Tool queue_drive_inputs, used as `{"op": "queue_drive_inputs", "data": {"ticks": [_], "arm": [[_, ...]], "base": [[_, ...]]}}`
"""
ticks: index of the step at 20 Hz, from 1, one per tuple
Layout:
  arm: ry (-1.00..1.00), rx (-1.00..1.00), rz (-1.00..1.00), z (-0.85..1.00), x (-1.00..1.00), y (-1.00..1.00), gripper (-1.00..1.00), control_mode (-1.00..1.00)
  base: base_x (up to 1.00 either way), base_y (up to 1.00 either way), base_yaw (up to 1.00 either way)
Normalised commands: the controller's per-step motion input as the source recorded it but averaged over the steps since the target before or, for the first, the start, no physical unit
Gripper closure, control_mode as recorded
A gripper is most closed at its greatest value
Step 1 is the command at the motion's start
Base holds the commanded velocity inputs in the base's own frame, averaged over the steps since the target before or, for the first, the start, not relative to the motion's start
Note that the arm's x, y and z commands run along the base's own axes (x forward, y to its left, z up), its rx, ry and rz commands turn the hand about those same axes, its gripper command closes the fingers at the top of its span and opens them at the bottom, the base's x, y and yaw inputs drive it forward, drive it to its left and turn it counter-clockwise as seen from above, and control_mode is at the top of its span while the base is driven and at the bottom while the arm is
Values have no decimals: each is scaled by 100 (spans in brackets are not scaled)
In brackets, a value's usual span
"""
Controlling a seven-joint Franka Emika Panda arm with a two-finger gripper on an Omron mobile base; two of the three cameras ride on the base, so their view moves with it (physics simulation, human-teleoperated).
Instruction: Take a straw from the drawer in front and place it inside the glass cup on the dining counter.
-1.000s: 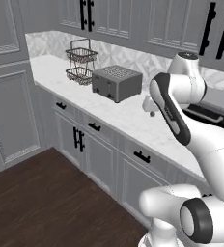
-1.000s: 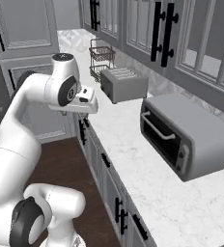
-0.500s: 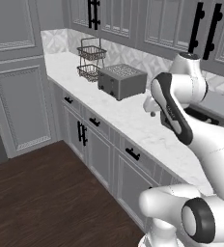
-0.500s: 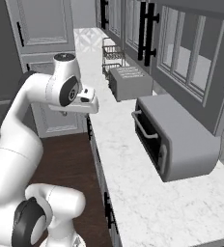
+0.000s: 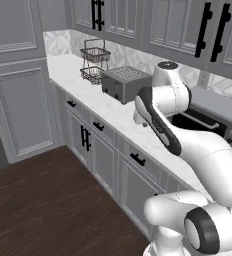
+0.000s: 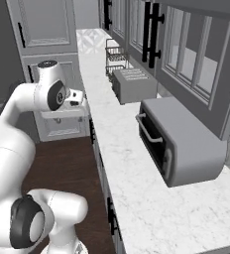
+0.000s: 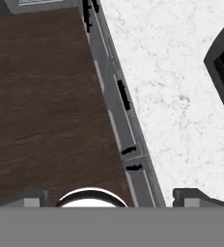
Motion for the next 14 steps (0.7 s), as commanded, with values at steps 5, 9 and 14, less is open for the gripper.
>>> {"op": "queue_drive_inputs", "data": {"ticks": [5,9,14], "arm": [[0,-30,0,-63,32,73,-100,-100],[0,-35,0,-79,26,69,-100,-100],[3,-40,-4,-86,28,64,-100,-100]], "base": [[0,0,0],[0,0,0],[0,0,0]]}}
